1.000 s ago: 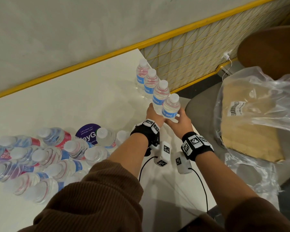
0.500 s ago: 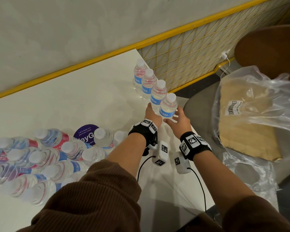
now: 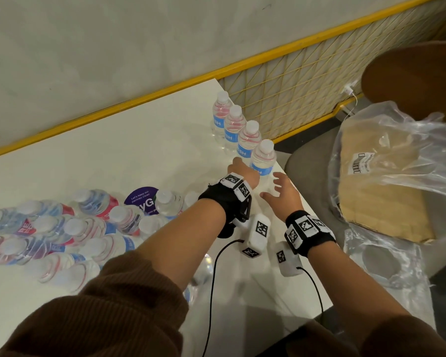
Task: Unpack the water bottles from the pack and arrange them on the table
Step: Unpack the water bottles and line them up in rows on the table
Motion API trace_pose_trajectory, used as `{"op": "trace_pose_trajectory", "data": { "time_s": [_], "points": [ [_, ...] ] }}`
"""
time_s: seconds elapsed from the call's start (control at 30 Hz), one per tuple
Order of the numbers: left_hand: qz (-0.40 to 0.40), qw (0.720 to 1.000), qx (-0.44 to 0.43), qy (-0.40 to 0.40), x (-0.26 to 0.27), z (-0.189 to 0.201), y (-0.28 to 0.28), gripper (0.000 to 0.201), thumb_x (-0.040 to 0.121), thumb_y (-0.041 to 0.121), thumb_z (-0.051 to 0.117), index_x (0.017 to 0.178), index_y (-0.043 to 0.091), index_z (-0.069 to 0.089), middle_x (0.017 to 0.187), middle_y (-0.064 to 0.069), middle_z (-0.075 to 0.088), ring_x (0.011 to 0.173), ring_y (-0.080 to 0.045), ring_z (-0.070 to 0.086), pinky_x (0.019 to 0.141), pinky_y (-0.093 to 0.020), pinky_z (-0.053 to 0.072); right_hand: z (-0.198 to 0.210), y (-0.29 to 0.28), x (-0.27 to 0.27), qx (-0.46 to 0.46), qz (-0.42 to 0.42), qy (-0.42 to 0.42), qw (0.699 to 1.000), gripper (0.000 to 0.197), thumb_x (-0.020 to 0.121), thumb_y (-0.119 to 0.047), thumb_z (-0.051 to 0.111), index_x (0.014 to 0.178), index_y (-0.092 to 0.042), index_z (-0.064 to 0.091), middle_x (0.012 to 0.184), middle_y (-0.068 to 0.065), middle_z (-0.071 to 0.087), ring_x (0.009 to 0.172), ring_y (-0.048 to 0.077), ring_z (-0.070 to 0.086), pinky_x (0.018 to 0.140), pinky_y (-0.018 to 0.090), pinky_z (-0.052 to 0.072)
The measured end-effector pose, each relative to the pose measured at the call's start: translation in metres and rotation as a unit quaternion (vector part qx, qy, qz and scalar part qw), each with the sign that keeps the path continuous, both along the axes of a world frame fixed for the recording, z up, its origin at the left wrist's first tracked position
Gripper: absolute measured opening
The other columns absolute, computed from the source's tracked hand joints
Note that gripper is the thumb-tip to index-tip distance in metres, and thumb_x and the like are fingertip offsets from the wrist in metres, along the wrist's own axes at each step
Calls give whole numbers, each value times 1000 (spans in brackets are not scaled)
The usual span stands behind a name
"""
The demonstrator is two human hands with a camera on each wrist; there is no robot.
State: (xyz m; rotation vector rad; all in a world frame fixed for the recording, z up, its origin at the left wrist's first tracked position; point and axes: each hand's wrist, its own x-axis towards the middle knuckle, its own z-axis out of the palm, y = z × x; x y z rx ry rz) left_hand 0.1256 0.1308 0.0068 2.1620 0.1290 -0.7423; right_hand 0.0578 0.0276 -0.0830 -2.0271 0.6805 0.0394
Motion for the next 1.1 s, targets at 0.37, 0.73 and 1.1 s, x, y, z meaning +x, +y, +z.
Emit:
{"op": "trace_pose_trajectory", "data": {
  "time_s": [0.37, 0.73, 1.1],
  "points": [
    [-207, 976, -37, -50, -56, 95, 88, 40, 89, 2, 50, 128, 7, 52, 129, -13, 55, 117, -28, 56, 93, -31, 48, 11, 68, -69, -53, 105, -35, 992, 24, 81, -10, 68, 104, -13, 62, 93, 1, 62, 91, 17, 59, 84, 26, 44],
    [-360, 916, 90, -153, -105, 71, 208, 32, 80, 25, 70, 109, 16, 58, 110, -1, 50, 105, -18, 54, 84, -24, 40, 17, 162, -120, -42, 154, 25, 987, 38, 79, 0, 54, 116, -10, 55, 111, 9, 64, 104, 25, 60, 88, 32, 47],
    [-493, 823, 197, -200, -134, 62, 239, 52, 67, 44, 79, 106, 18, 57, 103, -3, 51, 90, -21, 53, 72, -28, 40, 9, 210, -147, 44, 16, -33, 998, 72, 75, -20, 77, 135, -13, 38, 131, 7, 55, 117, 23, 54, 93, 31, 44]
  ]
}}
